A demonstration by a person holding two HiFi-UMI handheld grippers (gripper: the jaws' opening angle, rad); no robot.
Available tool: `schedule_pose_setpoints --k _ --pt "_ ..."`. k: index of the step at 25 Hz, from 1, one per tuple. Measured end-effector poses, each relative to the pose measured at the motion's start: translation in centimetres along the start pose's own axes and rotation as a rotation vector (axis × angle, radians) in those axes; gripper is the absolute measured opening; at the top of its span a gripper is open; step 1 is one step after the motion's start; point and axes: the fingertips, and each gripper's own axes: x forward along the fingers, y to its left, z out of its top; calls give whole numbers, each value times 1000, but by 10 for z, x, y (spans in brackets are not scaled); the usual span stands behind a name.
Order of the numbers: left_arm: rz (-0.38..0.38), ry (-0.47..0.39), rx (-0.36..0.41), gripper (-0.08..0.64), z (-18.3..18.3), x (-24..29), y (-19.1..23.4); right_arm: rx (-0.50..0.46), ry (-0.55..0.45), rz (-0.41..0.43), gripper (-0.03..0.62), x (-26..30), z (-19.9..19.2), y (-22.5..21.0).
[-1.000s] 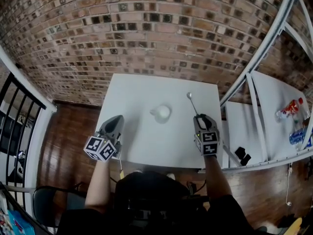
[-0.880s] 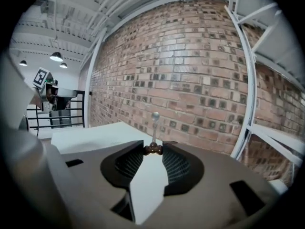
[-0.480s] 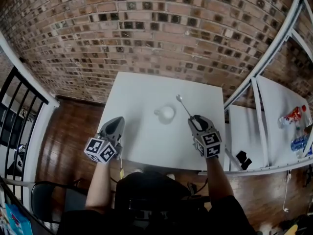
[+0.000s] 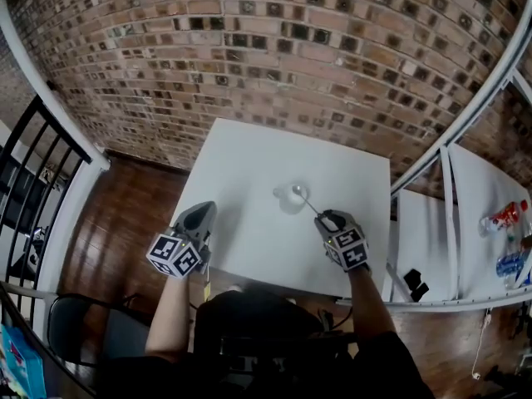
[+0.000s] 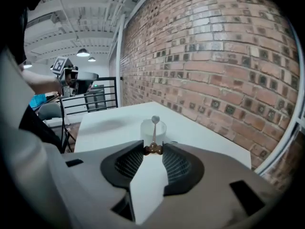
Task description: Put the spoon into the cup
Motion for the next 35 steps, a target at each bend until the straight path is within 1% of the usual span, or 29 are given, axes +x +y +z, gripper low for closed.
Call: schedule_pose_setpoints --k 2,5,11,21,29,35 --pt "6 4 0 3 -1 -2 2 0 27 10 130 7 -9 1" --pt "14 2 1 3 0 -4 5 9 42 27 130 13 -12 4" --pt "21 -5 -4 3 0 -2 6 -10 56 40 130 18 -4 1" --pt "48 -20 -12 3 2 -4 17 -27 84 87 130 35 11 2" --pt "81 -33 -5 3 7 -9 29 -54 97 99 130 57 19 4" --pt "99 -36 -2 3 9 -14 35 -51 100 104 132 66 19 3"
